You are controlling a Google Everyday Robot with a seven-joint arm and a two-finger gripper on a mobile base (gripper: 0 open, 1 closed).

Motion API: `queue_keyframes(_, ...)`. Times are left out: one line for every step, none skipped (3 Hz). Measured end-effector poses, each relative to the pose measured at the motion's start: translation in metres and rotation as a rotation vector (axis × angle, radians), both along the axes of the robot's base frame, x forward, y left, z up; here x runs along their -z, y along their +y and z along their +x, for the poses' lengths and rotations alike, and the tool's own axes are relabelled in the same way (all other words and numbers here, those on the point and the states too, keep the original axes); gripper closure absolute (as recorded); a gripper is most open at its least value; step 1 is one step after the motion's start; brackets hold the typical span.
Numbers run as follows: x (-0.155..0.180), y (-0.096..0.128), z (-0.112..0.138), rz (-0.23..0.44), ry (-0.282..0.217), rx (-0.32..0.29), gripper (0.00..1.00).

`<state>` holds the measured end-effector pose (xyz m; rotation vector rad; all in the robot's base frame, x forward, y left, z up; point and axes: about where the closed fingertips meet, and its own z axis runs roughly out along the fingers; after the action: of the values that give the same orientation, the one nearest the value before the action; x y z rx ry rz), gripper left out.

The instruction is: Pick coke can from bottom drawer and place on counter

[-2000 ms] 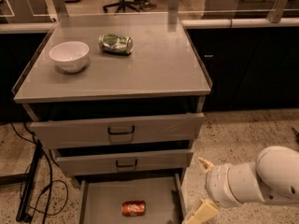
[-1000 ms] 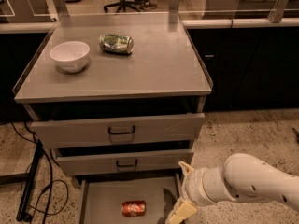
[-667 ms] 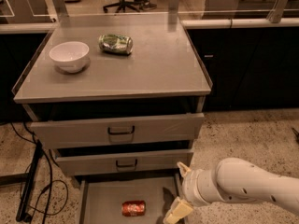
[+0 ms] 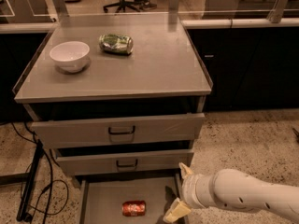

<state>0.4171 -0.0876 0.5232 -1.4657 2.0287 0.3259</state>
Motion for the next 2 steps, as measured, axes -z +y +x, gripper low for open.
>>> queue_keyframes(0.018,0.003,0.009,0.039,-0.027,-0.01,0.0)
queue_keyframes(0.056,0.017,0.028,0.126,-0.016,-0.088,0.0)
